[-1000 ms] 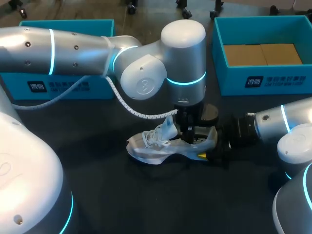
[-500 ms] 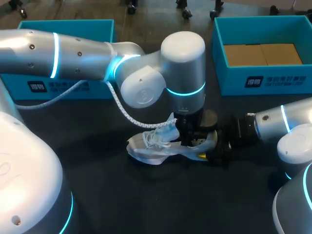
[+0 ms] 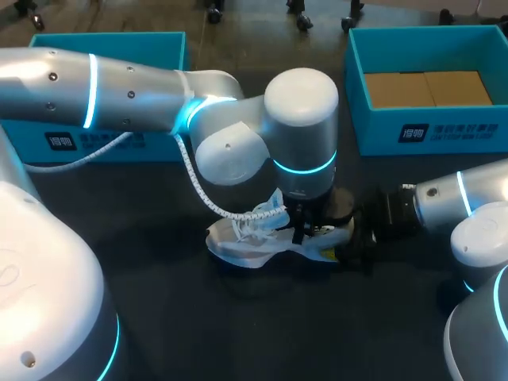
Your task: Take the shoe out of the shoebox, open the shoe tongue, remove and reinsert the insole, then place the shoe into the shoebox
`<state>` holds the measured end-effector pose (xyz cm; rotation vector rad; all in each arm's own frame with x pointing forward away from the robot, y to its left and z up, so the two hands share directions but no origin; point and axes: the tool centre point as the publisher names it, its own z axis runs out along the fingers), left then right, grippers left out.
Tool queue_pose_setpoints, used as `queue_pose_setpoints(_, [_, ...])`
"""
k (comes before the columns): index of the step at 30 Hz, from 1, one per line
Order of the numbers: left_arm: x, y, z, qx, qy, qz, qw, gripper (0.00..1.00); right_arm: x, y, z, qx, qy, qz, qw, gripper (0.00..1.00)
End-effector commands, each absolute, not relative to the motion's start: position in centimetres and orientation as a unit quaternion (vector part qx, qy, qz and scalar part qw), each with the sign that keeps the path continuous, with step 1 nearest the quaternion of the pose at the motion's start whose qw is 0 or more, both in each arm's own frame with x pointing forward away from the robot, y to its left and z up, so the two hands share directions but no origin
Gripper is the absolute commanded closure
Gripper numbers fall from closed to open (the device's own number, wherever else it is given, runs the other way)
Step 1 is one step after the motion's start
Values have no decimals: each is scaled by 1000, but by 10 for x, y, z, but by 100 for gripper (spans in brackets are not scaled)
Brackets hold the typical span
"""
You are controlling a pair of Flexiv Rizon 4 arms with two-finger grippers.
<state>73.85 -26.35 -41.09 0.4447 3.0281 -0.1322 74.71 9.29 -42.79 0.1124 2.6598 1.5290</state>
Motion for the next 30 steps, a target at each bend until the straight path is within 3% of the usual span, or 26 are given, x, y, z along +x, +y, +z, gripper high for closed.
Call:
queue_pose_setpoints(1, [742, -266, -444, 139, 989, -39, 41, 100, 747, 95, -428, 37, 867, 496, 36, 100])
queue_pose_setpoints(30, [760, -242, -356, 48, 993, -102, 16, 100, 747, 95, -428, 37, 867, 496, 36, 100])
